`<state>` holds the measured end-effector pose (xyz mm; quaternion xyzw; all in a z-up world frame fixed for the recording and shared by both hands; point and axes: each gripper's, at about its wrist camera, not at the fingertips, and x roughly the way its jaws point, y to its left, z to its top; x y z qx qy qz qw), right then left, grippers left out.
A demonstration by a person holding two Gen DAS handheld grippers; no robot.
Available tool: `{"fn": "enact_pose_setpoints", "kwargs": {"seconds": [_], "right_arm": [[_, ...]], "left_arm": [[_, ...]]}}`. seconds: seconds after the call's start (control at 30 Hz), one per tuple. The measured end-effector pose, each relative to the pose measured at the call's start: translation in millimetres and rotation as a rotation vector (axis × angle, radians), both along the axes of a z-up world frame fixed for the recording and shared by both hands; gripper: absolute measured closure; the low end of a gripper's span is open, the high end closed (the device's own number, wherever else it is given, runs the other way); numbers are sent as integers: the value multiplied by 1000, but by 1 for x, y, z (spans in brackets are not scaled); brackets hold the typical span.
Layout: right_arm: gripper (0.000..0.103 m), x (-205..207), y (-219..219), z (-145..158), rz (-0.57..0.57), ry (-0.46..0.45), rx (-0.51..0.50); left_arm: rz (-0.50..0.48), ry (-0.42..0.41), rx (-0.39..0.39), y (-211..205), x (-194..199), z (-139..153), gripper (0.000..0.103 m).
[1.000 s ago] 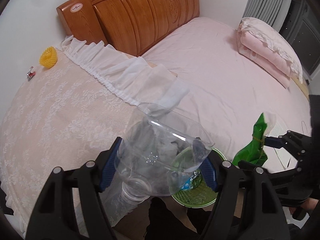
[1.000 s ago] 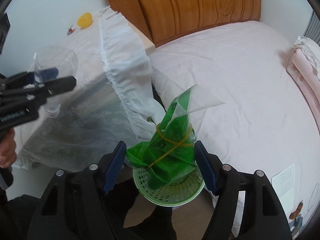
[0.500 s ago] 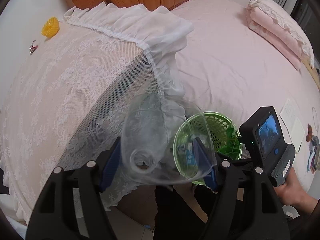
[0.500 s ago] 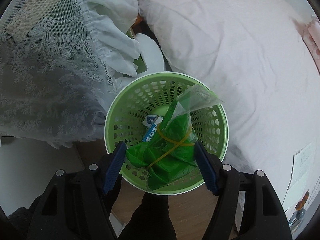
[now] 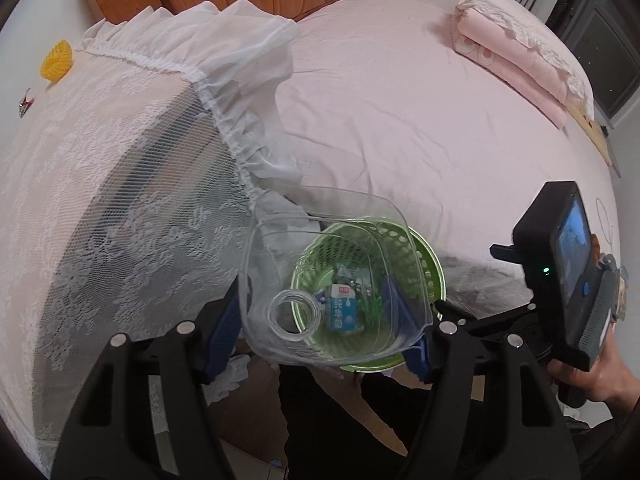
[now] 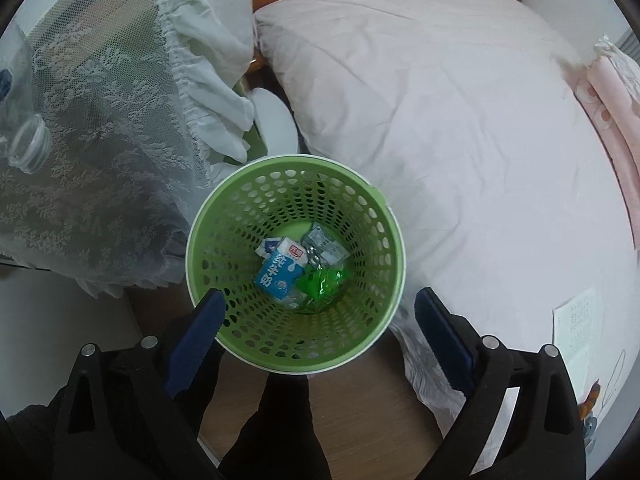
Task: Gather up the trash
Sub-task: 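Carry bottle and green bag to the basket and release both grippers, then move both grippers back to the table toward the yellow net and foil wrapper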
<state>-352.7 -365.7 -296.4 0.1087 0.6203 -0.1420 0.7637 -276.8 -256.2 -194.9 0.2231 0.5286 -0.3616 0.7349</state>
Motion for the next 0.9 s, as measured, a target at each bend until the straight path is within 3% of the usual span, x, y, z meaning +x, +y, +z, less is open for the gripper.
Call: {"fn": "enact_pose_setpoints", "kwargs": {"seconds": [0.13, 0.33, 0.4, 0.47, 0.57, 0.73, 0.9], "right_arm": [[7, -20, -24, 12, -57, 3, -25], [5, -46, -52, 23, -143, -4, -34], [4, -53, -60, 24, -156, 1, -29], [4, -57, -65, 24, -158, 9, -34], [4, -60, -72, 25, -161, 14, -30], [4, -59, -82, 31, -167, -5, -11], [4, -48, -80, 62, -143, -86, -10]], "left_arm": [[-20, 66, 11, -16, -5, -35, 38], [-57, 202, 87, -50, -20, -123, 37], [-67, 220, 115, -59, -24, -142, 23], [-66, 214, 125, -65, -27, -151, 18], [-60, 204, 129, -70, -31, -150, 8], [-3, 159, 127, -67, -23, -127, 8], [116, -13, 46, -42, 2, -49, 8]]}}
